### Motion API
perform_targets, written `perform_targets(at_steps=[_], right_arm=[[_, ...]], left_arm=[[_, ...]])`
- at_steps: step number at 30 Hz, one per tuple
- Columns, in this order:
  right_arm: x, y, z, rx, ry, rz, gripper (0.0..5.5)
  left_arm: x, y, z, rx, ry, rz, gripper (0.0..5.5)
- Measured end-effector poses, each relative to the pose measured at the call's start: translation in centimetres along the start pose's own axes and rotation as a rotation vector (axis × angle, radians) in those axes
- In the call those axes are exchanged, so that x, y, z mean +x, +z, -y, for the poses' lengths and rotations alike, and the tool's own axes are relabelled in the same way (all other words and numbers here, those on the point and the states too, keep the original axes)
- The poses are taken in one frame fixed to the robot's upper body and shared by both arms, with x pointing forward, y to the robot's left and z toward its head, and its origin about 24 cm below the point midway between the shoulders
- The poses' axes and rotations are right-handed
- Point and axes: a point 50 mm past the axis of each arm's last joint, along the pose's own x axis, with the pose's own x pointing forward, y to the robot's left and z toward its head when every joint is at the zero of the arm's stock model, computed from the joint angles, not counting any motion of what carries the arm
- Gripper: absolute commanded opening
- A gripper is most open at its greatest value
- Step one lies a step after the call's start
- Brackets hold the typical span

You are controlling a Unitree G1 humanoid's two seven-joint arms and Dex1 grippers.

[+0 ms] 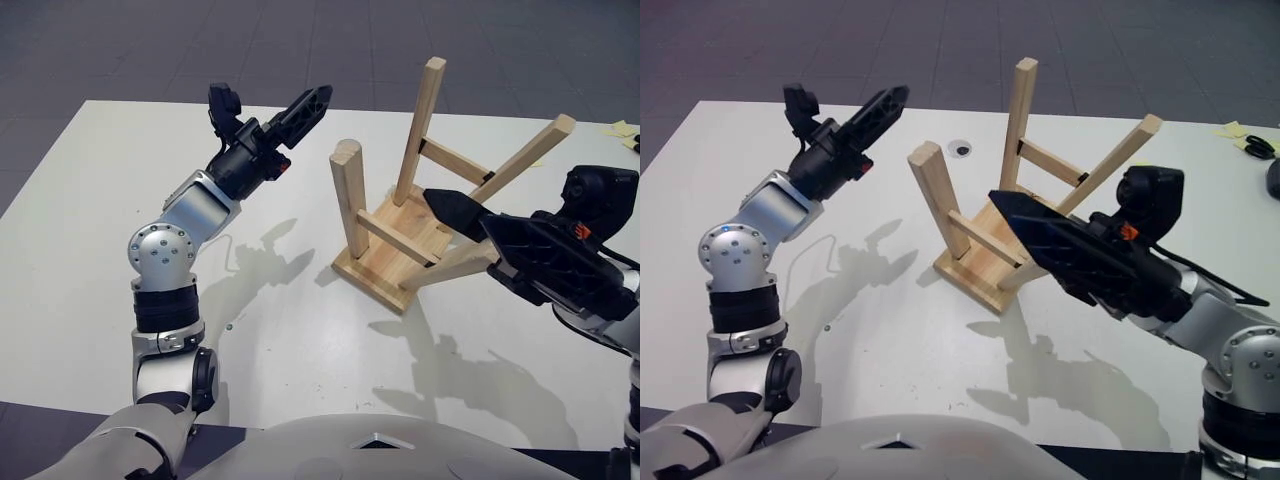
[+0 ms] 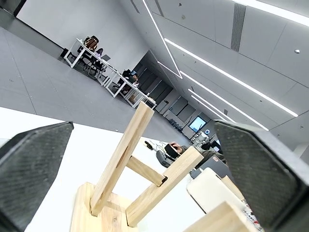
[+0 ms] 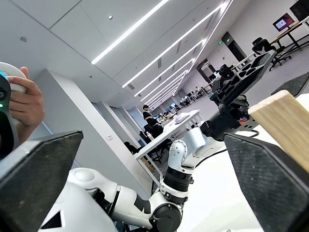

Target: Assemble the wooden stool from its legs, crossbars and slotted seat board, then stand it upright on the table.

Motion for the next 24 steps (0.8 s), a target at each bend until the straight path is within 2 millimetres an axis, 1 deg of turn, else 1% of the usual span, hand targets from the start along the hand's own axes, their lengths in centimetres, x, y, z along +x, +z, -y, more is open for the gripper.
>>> perform_targets(at_steps=[4,7,11,13,14,17,18,20,24], right_arm=[[0.3,-0.6,-0.4,-0.037,0.004,-0.061,5.4],[0.5,-0.7,-0.3,-0.136,0.011,-0.097,5.4],[1.3,0.0,0.4,-0.332,0.016,-0.18,5.4],[1.4,1.2,1.3,-0.428,-0.027,-0.22,5.4],[1.3,2.1,2.1,-0.473,-0.074,-0.228,5.4],[0.3,5.2,4.1,-0.573,-0.257,-0.192,5.4],[0.1,5.8,4.4,-0.586,-0.289,-0.178,5.4],[-0.4,6.2,4.6,-0.577,-0.32,-0.137,5.4],[-2.2,6.8,3.9,-0.485,-0.319,0.009,5.4]], left_arm=[[-0.1,-0.5,-0.1,-0.003,0.001,-0.018,5.36],[-0.1,-0.5,-0.1,-0.003,0.0,-0.018,5.36],[-0.1,-0.5,-0.1,-0.002,-0.002,-0.019,5.36],[0.0,-0.6,0.0,-0.003,-0.007,-0.026,5.36],[0.0,-0.7,-0.1,-0.003,-0.009,-0.029,5.36],[0.0,-1.0,-0.3,0.007,0.006,-0.046,5.36],[0.0,-1.0,-0.3,0.006,0.007,-0.049,5.36],[-0.1,-1.3,-0.4,0.006,0.013,-0.052,5.36],[-0.1,-1.7,-0.5,-0.008,0.01,-0.056,5.36]])
